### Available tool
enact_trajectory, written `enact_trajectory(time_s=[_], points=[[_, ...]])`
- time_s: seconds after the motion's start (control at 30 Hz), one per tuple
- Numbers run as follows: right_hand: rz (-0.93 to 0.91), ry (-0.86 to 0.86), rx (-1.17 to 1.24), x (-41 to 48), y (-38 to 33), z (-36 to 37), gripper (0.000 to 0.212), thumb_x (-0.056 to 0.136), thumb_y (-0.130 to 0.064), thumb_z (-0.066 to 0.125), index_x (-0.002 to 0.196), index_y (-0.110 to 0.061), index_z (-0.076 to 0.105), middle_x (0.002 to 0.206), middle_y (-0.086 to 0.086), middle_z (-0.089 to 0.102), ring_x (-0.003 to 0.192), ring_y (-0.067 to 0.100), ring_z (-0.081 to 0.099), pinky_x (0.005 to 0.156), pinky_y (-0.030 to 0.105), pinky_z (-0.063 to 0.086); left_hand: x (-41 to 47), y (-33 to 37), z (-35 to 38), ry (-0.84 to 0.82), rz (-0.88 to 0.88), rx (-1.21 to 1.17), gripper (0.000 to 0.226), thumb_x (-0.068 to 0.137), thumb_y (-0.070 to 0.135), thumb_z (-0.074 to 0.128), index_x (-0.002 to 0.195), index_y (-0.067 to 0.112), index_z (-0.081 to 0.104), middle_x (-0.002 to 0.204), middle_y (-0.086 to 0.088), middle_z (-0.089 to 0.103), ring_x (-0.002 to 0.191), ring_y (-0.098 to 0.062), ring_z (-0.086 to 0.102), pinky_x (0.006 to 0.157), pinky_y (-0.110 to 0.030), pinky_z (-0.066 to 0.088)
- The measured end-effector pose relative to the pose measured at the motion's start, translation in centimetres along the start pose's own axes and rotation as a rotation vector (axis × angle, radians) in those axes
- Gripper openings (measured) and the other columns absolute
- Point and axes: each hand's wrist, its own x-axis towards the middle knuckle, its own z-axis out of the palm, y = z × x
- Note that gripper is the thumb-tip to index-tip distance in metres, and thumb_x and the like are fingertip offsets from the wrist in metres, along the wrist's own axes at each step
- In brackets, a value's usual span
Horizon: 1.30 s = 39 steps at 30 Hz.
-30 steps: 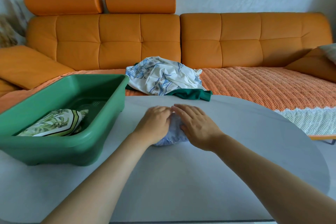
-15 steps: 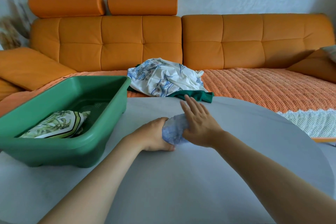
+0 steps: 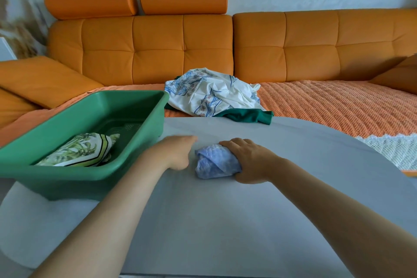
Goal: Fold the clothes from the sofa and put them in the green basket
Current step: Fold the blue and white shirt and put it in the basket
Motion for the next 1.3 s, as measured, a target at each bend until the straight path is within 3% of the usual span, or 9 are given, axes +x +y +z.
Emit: enact_trajectory(time_s=[0.13,0.23,0.4,0.6,0.8,0.9,1.0,1.13,1.3], points=[[0.008,0.014,-0.056,0.7,-1.1,0.3,0.084,0.078,-0.041,0.069,0.151,-0.03,0.027,0.135,0.002,0.048,0.118,0.027,0.048,0.1,0.037,0.043,-0.5,3.2,-1.6,0.099,0.091,-0.267,0.088,0.074,0.036,0.052,0.156,0.029,0.022,0.162,0.003,0.028,0.147,-0.017,0.026,0.113,-0.03,0.027],[-0.031,0.037,-0.113,0.9,-1.9,0.6,0.073,0.079,-0.045,0.071,0.14,-0.023,0.038,0.123,0.003,0.052,0.109,0.028,0.053,0.092,0.036,0.046,-0.3,5.3,0.5,0.032,0.149,-0.19,0.091,0.066,0.053,0.065,0.147,0.03,0.031,0.15,0.004,0.043,0.137,-0.02,0.042,0.103,-0.031,0.04],[0.0,0.024,-0.003,0.6,-1.8,0.4,0.082,0.083,-0.039,0.072,0.151,-0.026,0.028,0.14,0.0,0.048,0.12,0.025,0.05,0.1,0.038,0.045,0.5,4.1,2.2,-0.017,0.048,-0.162,0.074,0.06,0.038,0.074,0.127,0.029,0.043,0.122,0.003,0.055,0.095,-0.019,0.058,0.068,-0.029,0.047],[0.026,0.021,0.041,-0.1,-2.5,0.0,0.077,0.084,-0.021,0.068,0.151,-0.027,0.031,0.14,0.002,0.046,0.121,0.029,0.051,0.098,0.04,0.047,-0.4,4.2,2.7,0.113,0.052,-0.149,0.058,0.069,0.025,0.073,0.121,0.021,0.047,0.114,-0.001,0.058,0.1,-0.024,0.061,0.08,-0.035,0.053],[0.018,0.328,0.151,-1.5,-4.7,-1.1,0.079,0.082,-0.01,0.066,0.153,-0.022,0.034,0.151,0.003,0.04,0.135,0.028,0.04,0.103,0.042,0.045,-3.2,4.3,1.0,0.394,0.083,-0.168,0.04,0.081,0.016,0.064,0.118,0.018,0.05,0.114,-0.005,0.06,0.1,-0.029,0.06,0.078,-0.039,0.052],[0.163,0.312,0.418,-1.2,-6.7,-3.7,0.103,0.075,-0.012,0.071,0.157,-0.03,0.011,0.161,0.003,0.01,0.143,0.03,0.027,0.104,0.037,0.043,-4.8,3.8,-1.9,0.599,0.087,-0.09,0.046,0.08,0.006,0.061,0.123,0.018,0.05,0.116,-0.006,0.058,0.104,-0.03,0.058,0.075,-0.041,0.05],[0.295,0.184,0.966,-0.2,-9.2,-7.9,0.113,0.066,-0.03,0.074,0.155,-0.043,0.004,0.158,-0.008,0.017,0.126,0.02,0.037,0.077,0.025,0.047,-6.3,2.4,-4.9,0.733,0.069,-0.011,0.048,0.077,0.001,0.059,0.122,0.017,0.052,0.112,-0.007,0.058,0.101,-0.032,0.057,0.071,-0.042,0.048],[0.519,0.115,1.497,2.2,-12.5,-12.3,0.081,0.084,-0.058,0.063,0.153,-0.043,0.022,0.162,0.002,0.02,0.139,0.04,0.034,0.081,0.059,0.054,-8.0,-0.9,-8.4,0.904,-0.007,-0.12,0.043,0.078,-0.002,0.062,0.118,0.013,0.057,0.107,-0.01,0.061,0.095,-0.033,0.06,0.067,-0.041,0.05],[0.481,0.09,1.531,7.0,-17.2,-15.3,0.047,0.078,-0.067,0.07,0.106,-0.032,0.057,0.119,-0.002,0.056,0.098,0.027,0.062,0.073,0.046,0.06,-9.1,-5.5,-10.0,0.922,0.018,0.074,0.055,0.074,0.002,0.074,0.125,0.015,0.057,0.111,-0.006,0.061,0.098,-0.028,0.061,0.073,-0.043,0.055]])
